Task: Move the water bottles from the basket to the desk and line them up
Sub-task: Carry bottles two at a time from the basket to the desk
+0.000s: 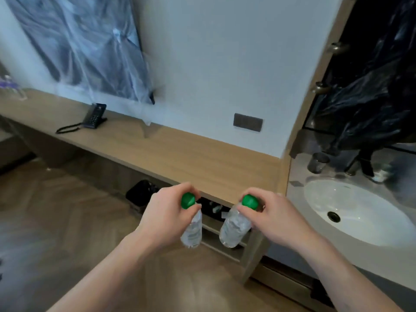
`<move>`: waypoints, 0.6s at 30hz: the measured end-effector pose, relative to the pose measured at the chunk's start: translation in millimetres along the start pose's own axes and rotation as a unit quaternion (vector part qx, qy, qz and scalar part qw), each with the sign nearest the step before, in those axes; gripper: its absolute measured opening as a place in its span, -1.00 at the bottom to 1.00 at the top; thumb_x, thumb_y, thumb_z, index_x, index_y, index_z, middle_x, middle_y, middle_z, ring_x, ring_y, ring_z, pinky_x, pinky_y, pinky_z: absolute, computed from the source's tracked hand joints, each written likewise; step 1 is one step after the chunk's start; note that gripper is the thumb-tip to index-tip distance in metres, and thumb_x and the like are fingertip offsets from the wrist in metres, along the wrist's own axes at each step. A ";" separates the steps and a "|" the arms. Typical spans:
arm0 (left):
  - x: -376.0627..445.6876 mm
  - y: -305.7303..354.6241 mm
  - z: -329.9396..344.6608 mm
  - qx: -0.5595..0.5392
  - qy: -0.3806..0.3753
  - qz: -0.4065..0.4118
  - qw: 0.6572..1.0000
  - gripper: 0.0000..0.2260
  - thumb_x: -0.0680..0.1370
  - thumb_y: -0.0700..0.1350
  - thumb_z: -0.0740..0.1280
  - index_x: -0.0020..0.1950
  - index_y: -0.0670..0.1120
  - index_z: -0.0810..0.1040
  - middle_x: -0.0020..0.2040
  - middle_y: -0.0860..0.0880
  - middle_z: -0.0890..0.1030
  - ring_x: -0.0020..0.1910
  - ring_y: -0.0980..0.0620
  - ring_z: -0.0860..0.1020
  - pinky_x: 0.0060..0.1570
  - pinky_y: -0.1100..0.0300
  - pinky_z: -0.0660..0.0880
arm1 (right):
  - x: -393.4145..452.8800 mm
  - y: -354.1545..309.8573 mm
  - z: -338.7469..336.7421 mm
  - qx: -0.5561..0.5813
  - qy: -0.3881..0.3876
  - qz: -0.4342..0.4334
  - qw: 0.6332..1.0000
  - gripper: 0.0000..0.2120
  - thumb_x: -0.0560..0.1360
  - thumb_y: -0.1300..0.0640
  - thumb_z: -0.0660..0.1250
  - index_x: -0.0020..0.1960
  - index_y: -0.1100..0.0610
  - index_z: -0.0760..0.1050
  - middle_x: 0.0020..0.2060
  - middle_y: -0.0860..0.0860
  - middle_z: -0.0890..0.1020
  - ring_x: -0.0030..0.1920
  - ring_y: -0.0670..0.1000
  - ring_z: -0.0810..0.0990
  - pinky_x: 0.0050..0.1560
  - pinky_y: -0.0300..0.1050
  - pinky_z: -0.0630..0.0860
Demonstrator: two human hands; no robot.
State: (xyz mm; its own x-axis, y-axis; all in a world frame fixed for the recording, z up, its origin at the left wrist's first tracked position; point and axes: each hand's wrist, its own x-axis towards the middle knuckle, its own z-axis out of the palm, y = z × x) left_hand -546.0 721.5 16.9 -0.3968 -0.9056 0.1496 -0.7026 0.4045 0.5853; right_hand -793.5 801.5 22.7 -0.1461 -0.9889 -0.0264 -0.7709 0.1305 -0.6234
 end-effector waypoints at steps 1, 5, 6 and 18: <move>3.5 -13.3 -11.1 -0.001 0.014 -0.014 1.000 -0.89 0.52 0.05 0.50 -0.03 0.17 0.59 -0.17 0.21 0.65 -0.15 0.19 0.60 -0.19 0.24 0.50 | 15.7 -13.3 5.3 0.003 -0.012 -0.014 1.000 -0.90 0.57 -0.23 0.41 -0.03 -0.24 0.57 -0.20 -0.16 0.68 -0.22 -0.12 0.68 -0.11 0.10 0.69; 18.9 -60.7 -51.4 0.009 0.066 -0.053 0.996 -0.88 0.54 0.04 0.50 0.00 0.16 0.59 -0.14 0.20 0.65 -0.16 0.19 0.61 -0.20 0.27 0.53 | 79.7 -59.7 29.3 -0.007 -0.063 -0.069 0.996 -0.90 0.60 -0.24 0.38 0.00 -0.24 0.55 -0.16 -0.16 0.67 -0.23 -0.12 0.69 -0.14 0.05 0.69; 23.7 -71.9 -59.9 0.017 0.076 -0.062 0.995 -0.89 0.54 0.04 0.50 0.00 0.16 0.59 -0.15 0.21 0.64 -0.17 0.20 0.59 -0.23 0.33 0.47 | 95.6 -69.4 35.5 -0.015 -0.072 -0.085 0.994 -0.88 0.60 -0.25 0.37 0.01 -0.23 0.54 -0.16 -0.15 0.67 -0.23 -0.12 0.68 -0.13 0.05 0.68; 133.2 -195.6 -133.3 0.055 0.152 -0.206 0.965 -0.85 0.52 0.04 0.50 -0.03 0.23 0.55 -0.14 0.27 0.64 -0.18 0.15 0.58 -0.13 0.11 0.55 | 305.8 -156.1 116.1 -0.019 -0.153 -0.204 0.967 -0.84 0.62 -0.28 0.33 0.03 -0.22 0.51 -0.21 -0.12 0.68 -0.24 -0.08 0.65 -0.19 0.05 0.66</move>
State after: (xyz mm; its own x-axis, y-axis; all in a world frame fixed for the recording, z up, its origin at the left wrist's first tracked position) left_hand -382.6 504.8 28.6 0.1104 -0.9812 0.1585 -0.8289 -0.0029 0.5594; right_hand -645.9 470.6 21.2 0.3617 -0.9321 -0.0175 -0.7480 -0.2790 -0.6022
